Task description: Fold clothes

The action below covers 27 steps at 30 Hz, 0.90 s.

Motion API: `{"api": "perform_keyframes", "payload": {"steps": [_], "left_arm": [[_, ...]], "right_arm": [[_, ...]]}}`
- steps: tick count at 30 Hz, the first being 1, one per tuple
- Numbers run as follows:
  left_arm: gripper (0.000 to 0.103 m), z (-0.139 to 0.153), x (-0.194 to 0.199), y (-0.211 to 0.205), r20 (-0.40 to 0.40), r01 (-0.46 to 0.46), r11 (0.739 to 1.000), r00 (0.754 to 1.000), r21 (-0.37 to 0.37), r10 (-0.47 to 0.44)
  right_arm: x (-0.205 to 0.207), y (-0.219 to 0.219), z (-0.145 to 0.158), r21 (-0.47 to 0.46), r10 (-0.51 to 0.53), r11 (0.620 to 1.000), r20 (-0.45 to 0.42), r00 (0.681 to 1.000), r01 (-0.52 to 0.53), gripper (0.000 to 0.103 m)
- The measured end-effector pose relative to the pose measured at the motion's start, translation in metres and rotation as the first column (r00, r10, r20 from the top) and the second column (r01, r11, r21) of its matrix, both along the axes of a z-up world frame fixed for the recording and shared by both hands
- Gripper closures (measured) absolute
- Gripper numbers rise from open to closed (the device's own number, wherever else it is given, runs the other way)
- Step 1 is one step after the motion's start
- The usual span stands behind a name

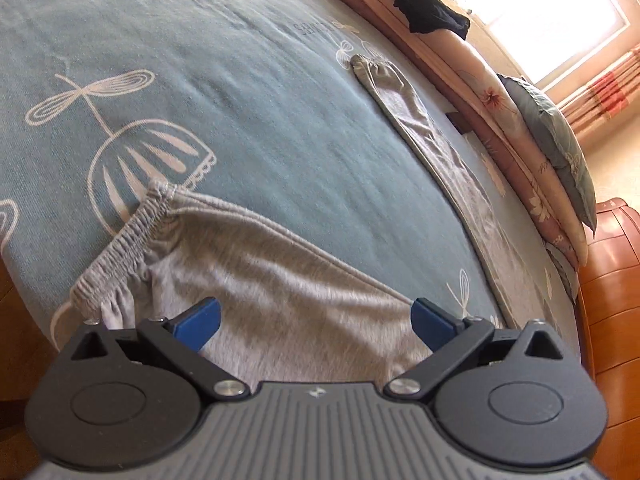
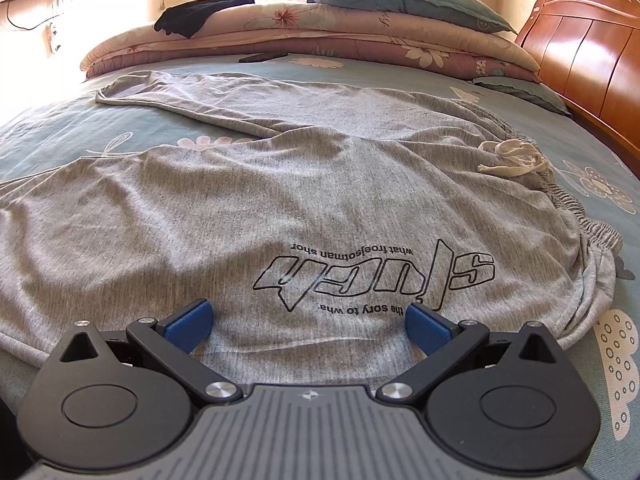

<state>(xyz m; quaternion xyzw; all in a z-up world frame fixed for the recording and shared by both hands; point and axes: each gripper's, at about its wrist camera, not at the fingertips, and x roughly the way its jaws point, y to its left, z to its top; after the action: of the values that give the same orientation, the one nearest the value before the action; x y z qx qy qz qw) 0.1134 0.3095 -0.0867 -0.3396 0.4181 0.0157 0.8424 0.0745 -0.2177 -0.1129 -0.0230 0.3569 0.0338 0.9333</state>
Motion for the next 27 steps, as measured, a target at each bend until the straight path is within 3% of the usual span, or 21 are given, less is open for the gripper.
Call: {"api": "perform_keyframes", "payload": {"steps": [4, 9, 14, 17, 21, 24, 27], "left_arm": [[0.003, -0.014, -0.018, -0.008, -0.051, 0.021, 1.000, 0.999, 0.011, -0.020], [0.002, 0.001, -0.025, -0.006, -0.080, -0.038, 0.996, 0.996, 0.075, 0.044], [0.002, 0.019, -0.024, -0.039, -0.023, 0.078, 0.995, 0.997, 0.056, -0.076], [0.002, 0.011, -0.017, -0.063, -0.046, 0.146, 0.987, 0.989, 0.073, -0.143], [0.001, -0.010, -0.013, -0.080, -0.106, 0.170, 0.983, 0.981, 0.072, -0.162], [0.001, 0.000, -0.010, -0.085, -0.099, 0.170, 0.983, 0.982, 0.066, -0.163], [0.001, 0.019, 0.001, -0.102, -0.033, 0.211, 0.977, 0.977, 0.041, -0.210]], "right_arm": [[-0.001, 0.000, 0.000, -0.001, 0.000, 1.000, -0.002, 1.000, 0.000, 0.000], [-0.002, -0.001, 0.000, -0.003, 0.005, 1.000, -0.004, 1.000, -0.005, 0.000], [-0.002, 0.000, 0.001, -0.005, 0.004, 1.000, -0.006, 1.000, -0.004, 0.000], [-0.001, 0.000, 0.001, -0.006, 0.003, 1.000, -0.010, 1.000, -0.003, 0.000], [-0.003, -0.001, 0.001, -0.007, 0.010, 1.000, -0.015, 1.000, -0.010, 0.000], [-0.004, -0.002, 0.001, -0.008, 0.020, 1.000, -0.016, 1.000, -0.020, 0.000], [-0.004, -0.001, 0.001, -0.012, 0.018, 1.000, -0.015, 1.000, -0.018, 0.000]]}}
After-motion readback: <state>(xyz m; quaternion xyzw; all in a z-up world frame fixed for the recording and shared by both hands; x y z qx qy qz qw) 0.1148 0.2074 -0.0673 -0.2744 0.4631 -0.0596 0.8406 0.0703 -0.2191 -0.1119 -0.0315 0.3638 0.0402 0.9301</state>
